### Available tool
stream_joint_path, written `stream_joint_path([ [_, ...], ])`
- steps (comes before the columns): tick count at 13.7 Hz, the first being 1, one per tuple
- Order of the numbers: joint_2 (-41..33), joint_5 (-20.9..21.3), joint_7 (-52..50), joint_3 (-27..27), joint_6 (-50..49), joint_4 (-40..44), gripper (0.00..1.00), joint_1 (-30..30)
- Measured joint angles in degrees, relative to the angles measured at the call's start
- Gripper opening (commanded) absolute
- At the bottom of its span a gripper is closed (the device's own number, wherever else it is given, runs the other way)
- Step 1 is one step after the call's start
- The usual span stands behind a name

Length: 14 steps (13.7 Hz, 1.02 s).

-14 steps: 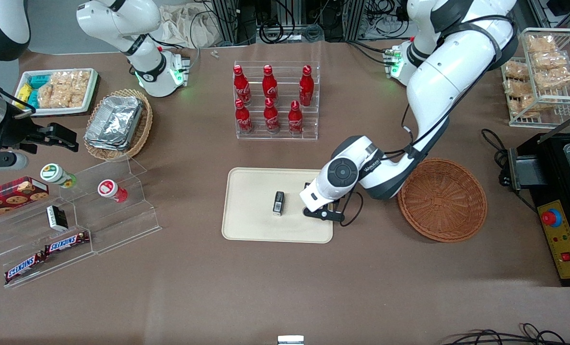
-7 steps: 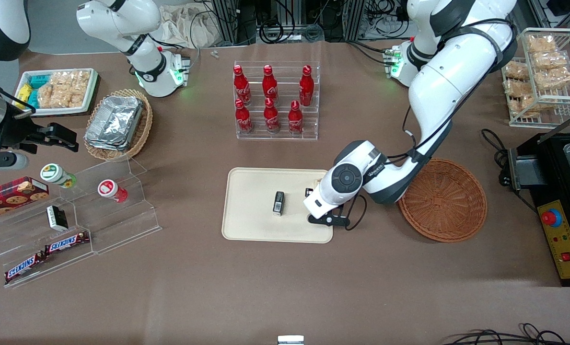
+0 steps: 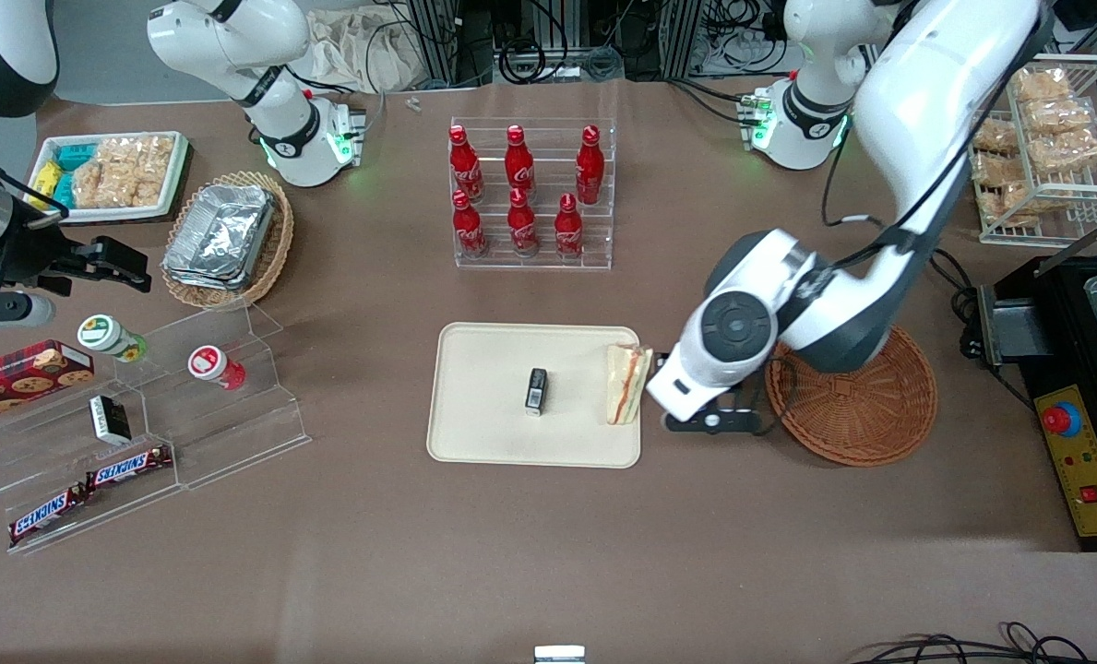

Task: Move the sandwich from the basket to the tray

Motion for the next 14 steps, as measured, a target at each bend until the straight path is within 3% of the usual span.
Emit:
stream_joint_path([
  [6, -10.76, -2.96, 6.78, -0.35, -10.86, 0.06, 1.0, 10.95],
  [14, -11.32, -3.55, 10.92, -0.24, -12.71, 0.04, 1.0, 18.16],
])
